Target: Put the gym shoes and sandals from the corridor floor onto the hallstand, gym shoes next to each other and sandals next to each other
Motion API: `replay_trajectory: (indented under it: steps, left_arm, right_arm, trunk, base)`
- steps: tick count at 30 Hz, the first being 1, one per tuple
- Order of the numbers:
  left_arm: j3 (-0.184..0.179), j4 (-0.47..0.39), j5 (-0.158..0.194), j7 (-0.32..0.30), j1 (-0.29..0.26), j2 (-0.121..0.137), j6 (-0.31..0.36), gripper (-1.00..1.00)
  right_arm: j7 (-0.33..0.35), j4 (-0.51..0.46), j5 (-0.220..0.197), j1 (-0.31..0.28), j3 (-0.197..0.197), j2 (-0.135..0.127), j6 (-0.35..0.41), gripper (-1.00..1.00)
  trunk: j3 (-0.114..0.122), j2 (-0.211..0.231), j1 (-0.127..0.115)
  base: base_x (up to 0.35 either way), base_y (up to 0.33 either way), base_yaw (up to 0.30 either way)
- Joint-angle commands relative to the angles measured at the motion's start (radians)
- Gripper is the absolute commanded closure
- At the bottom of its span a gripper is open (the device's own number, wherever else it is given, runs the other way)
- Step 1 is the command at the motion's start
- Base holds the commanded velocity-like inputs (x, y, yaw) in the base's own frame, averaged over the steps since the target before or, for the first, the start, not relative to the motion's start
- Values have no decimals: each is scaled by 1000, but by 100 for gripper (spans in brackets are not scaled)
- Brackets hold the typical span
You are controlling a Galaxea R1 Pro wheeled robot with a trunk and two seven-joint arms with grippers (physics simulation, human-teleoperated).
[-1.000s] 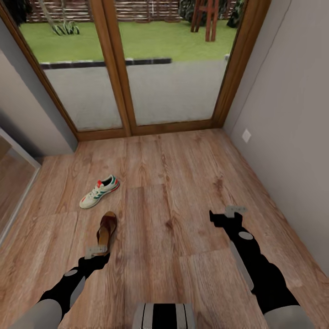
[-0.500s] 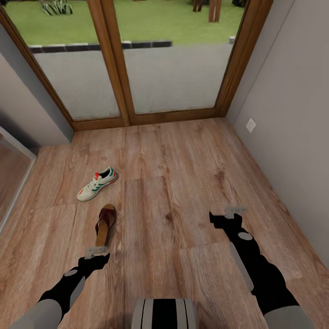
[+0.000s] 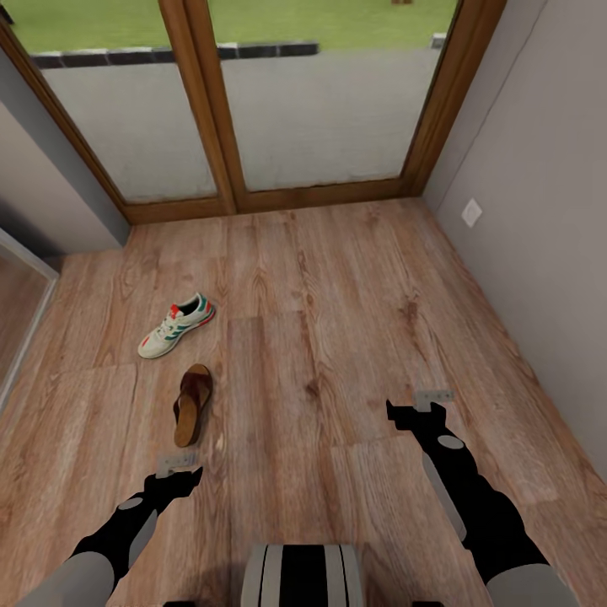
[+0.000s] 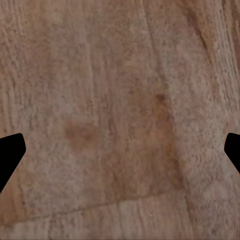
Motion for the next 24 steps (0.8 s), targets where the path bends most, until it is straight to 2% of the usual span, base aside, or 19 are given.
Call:
replay_trajectory:
  steps: [1,4,20,24]
  left_arm:
    - [8,1,-11,-6,-1,0,-4,-100]
    - [8,1,-11,-6,-1,0,-4,-100]
    - [9,-7,-11,-6,1,-1,-4,-100]
    - [9,-9,-5,-7,2,1,-27,-100]
  right_arm:
    - [-10,0,-9,0,4,-1,0,-100]
    - [-9,2,-8,0,4,-1,-10,-100]
    - [-9,-4,-10,0,5,0,-31,-100]
    - [-11,5,6,0,6,6,-31,-100]
  trunk:
    - [-5,0,0]
    - [-16,-1,2]
    - [-16,-1,2]
    - [-16,-1,2]
  base:
    - [0,0,0]
    - [0,0,0]
    - [5,0,0]
    - [0,0,0]
